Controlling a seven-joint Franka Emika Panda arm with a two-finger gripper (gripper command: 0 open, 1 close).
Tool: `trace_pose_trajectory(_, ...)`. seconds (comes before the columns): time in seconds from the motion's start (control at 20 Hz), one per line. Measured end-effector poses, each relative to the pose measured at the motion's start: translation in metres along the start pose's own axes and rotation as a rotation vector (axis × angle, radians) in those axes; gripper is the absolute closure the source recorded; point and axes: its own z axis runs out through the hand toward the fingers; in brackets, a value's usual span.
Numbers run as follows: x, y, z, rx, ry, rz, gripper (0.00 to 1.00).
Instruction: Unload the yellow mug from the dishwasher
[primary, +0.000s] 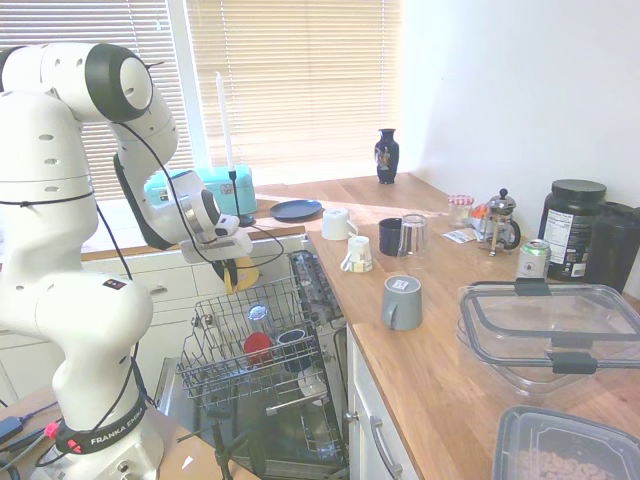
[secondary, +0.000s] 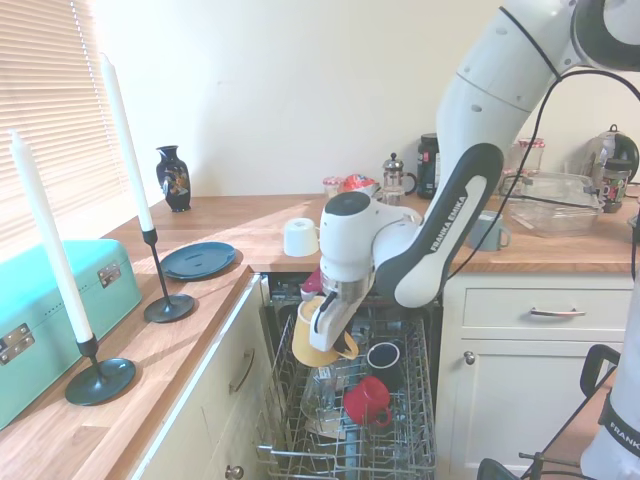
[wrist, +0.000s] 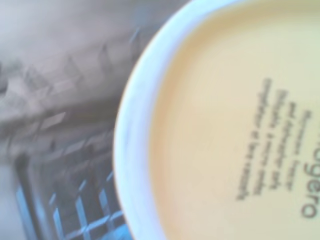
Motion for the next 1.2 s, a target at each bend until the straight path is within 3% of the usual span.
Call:
trace_pose_trajectory(0.25, 0.066, 0.020, -0.041, -0.035, 0.022, 0.072, 1.00)
trace_pose_trajectory(0.5, 0.102, 0.040, -0.067, -0.061, 0.033, 0.135, 1.00)
trace_pose_trajectory(0.95, 0.156, 0.116, -0.068, -0.082, 0.002, 0.253, 1.00)
trace_pose_trajectory(1.2, 0.178, 0.124, -0.065, -0.101, -0.020, 0.277, 1.00)
